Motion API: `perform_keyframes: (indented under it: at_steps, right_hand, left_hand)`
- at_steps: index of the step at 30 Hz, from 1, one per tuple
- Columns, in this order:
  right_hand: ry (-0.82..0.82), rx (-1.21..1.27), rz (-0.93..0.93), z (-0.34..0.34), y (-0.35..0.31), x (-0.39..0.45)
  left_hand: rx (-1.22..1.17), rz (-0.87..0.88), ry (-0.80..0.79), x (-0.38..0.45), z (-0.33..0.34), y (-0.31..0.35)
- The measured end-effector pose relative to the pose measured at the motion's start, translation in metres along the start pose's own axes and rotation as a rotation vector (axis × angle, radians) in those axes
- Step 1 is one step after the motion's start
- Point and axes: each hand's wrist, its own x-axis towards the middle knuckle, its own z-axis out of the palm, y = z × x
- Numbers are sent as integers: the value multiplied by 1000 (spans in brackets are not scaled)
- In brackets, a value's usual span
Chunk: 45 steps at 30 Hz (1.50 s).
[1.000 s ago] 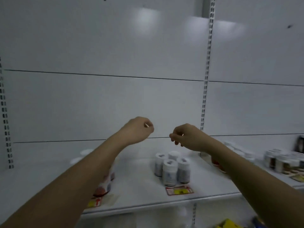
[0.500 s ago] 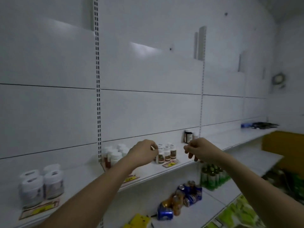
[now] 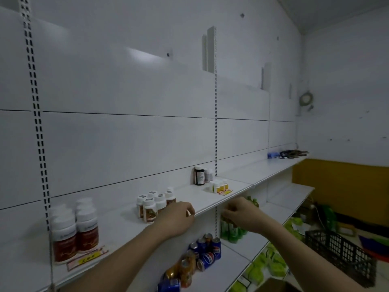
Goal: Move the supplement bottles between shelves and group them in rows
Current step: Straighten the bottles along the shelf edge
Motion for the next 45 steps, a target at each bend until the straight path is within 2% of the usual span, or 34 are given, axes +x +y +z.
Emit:
perform_keyframes:
  at_steps: [6, 12, 17, 22, 28, 33, 35, 41, 45]
  right_hand:
    - [-105, -60, -45, 30, 22, 77]
    - [-202, -182, -86, 24, 63, 157]
    - [-146, -87, -145, 8, 92, 212]
    - [-200, 15, -216, 25, 95, 269]
    - [-322, 33, -412, 53, 87, 328]
    - [-392, 65, -568, 40, 86, 371]
    - [-403, 106, -612, 30, 93, 386]
    - [-494, 180, -662, 15, 112, 429]
    - [-543, 207, -703, 21, 114, 451]
  left_hand:
    - [28, 49, -11, 71, 41, -3]
    - [-60, -80, 36, 178, 55, -29]
    - [-100, -175, 156, 236, 32, -60]
    - [-47, -338, 198, 269, 0, -102]
    - [24, -513, 26, 291, 24, -115]
    - [181, -655, -150, 318, 43, -111]
    - [245, -700, -157, 326, 50, -112]
    - [271, -826, 99, 330, 70, -106]
    - [149, -823, 291, 341, 61, -89]
